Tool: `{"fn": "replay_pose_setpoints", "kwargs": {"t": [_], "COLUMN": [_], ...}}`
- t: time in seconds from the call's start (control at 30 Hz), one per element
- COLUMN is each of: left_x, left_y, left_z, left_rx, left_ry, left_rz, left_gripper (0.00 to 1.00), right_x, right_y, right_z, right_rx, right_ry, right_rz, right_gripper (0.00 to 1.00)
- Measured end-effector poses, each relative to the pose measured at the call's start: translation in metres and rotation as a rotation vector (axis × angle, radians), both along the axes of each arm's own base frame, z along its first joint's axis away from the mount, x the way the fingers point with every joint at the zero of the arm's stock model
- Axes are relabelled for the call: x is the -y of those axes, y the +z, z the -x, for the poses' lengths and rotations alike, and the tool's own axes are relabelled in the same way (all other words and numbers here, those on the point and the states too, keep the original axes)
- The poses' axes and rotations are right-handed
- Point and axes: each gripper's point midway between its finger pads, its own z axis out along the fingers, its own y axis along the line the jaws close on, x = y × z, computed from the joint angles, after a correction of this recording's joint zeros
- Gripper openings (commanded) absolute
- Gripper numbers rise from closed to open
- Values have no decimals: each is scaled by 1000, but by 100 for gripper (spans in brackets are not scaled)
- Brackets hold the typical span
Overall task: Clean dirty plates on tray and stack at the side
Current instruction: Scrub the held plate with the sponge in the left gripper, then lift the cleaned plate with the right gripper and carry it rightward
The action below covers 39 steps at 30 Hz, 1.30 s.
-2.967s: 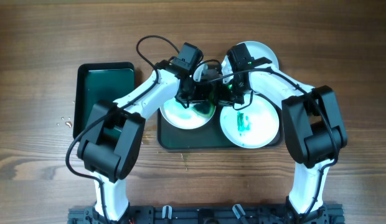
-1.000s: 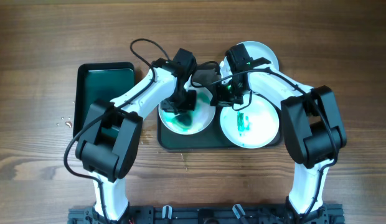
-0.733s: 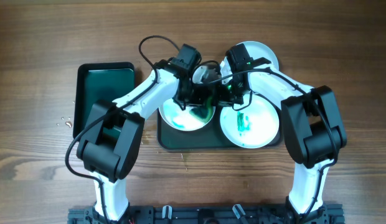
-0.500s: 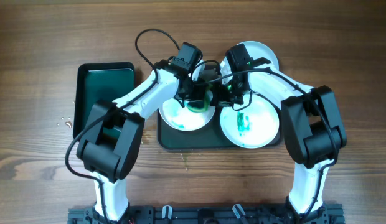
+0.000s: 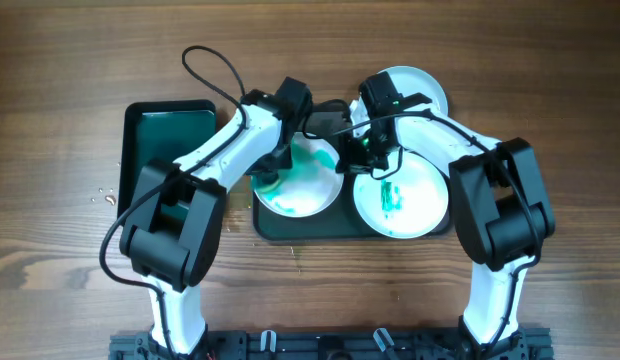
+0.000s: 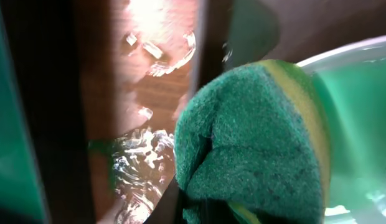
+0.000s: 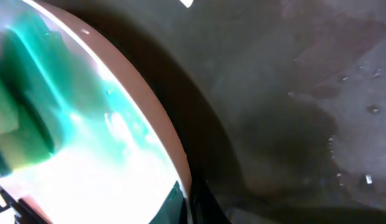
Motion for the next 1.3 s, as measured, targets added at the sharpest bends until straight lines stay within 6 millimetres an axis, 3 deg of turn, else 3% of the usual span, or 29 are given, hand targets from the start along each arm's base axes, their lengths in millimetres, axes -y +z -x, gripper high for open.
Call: {"fn": "replay_pose_setpoints", "kwargs": {"t": [0.1, 0.23, 0.4, 0.5, 0.67, 0.87, 1.07, 1.3], "left_x": [-3, -7, 8, 16, 13, 13, 14, 15], "left_y": [15, 53, 105, 127, 133, 134, 134, 134], "left_z": [5, -2, -23, -26, -28, -33, -34, -35], "left_rx": [-24, -8, 94, 137, 143, 158, 164, 165], "left_ry": [23, 39, 15, 4, 18, 25, 24, 23], "left_rz": [-14, 5, 144, 219, 264, 282, 288, 289], "left_gripper": [4, 4, 4, 4, 4, 4, 4, 4], "right_x": [-1, 10, 35, 51, 64, 52, 47, 49], "right_y": [0, 1, 7, 24, 87, 152, 176, 218], "right_z": [3, 5, 8, 5, -10, -4, 4, 8], "right_rx": [-10, -11, 21, 81, 312, 584, 761, 1008], "right_ry": [4, -9, -25, -39, -66, -47, -30, -76], "right_rz": [3, 57, 186, 264, 364, 493, 706, 966], "right_gripper": [4, 4, 4, 4, 4, 4, 4, 4]}}
